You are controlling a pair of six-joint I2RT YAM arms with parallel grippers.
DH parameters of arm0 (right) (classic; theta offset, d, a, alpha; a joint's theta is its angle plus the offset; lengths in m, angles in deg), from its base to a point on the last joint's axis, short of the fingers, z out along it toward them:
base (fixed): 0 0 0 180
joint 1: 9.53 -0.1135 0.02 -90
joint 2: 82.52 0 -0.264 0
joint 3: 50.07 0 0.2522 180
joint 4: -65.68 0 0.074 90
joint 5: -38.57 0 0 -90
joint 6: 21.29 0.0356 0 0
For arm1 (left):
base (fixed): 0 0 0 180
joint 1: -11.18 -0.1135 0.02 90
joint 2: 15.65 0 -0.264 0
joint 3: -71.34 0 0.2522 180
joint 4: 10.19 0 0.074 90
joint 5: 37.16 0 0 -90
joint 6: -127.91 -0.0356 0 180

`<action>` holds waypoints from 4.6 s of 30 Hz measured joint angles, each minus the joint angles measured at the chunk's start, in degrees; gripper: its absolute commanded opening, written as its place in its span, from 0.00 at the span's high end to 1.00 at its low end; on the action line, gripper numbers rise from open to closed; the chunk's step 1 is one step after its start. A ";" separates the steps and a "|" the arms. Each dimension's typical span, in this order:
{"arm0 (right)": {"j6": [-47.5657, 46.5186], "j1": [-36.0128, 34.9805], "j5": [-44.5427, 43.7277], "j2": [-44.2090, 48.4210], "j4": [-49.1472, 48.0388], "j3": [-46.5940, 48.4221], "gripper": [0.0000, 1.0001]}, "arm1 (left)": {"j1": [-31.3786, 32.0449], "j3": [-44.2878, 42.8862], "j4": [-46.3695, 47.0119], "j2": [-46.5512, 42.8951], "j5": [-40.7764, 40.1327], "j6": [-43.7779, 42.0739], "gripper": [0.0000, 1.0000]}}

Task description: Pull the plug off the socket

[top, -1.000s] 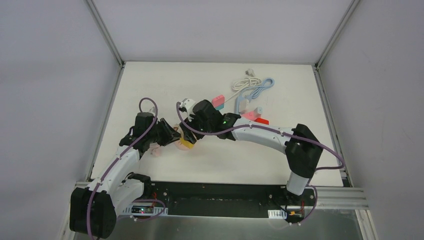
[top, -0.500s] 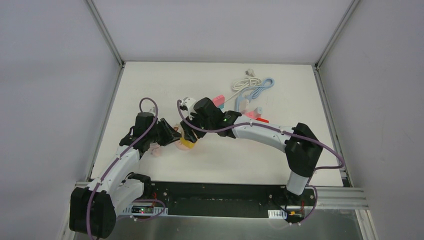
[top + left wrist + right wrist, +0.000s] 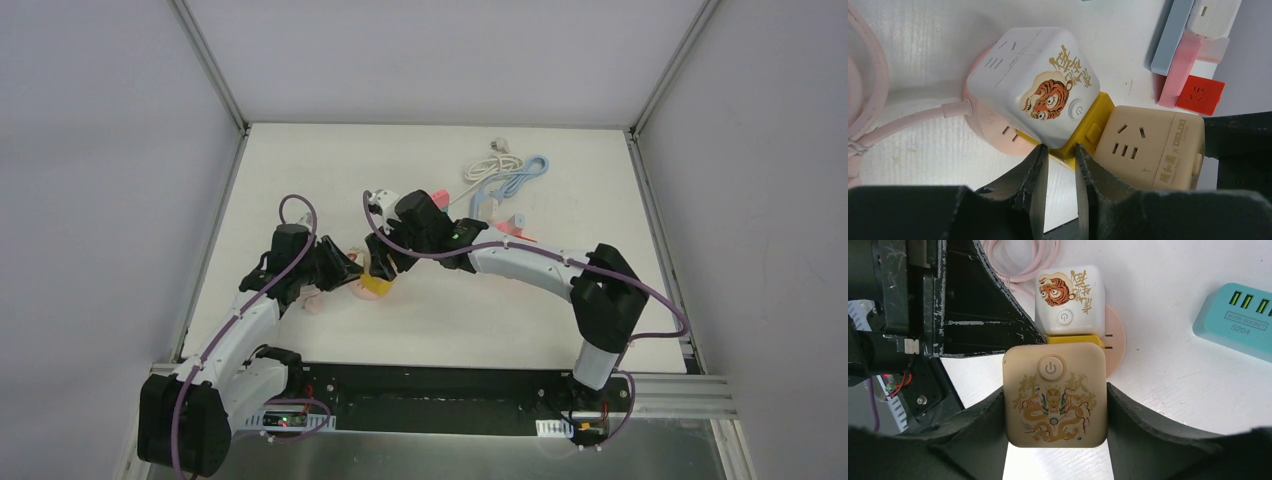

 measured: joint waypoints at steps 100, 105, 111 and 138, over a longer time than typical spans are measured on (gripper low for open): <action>16.55 -0.09 -8.46 14.60 5.97 -12.68 0.03 | 1.03 -15.98 -22.23 -4.94 -12.98 -9.94 0.09; 11.87 -4.09 -12.90 4.59 3.45 -3.80 0.05 | 0.92 -14.67 -21.90 -4.13 -12.94 -7.28 0.10; 6.54 -5.49 -17.22 -5.92 3.98 3.15 0.13 | -0.72 -13.29 -20.57 -2.34 -11.04 -5.18 0.13; 4.20 -7.74 -19.98 -3.63 0.59 -4.22 0.16 | -2.82 -7.91 -9.22 7.04 1.14 -0.39 0.34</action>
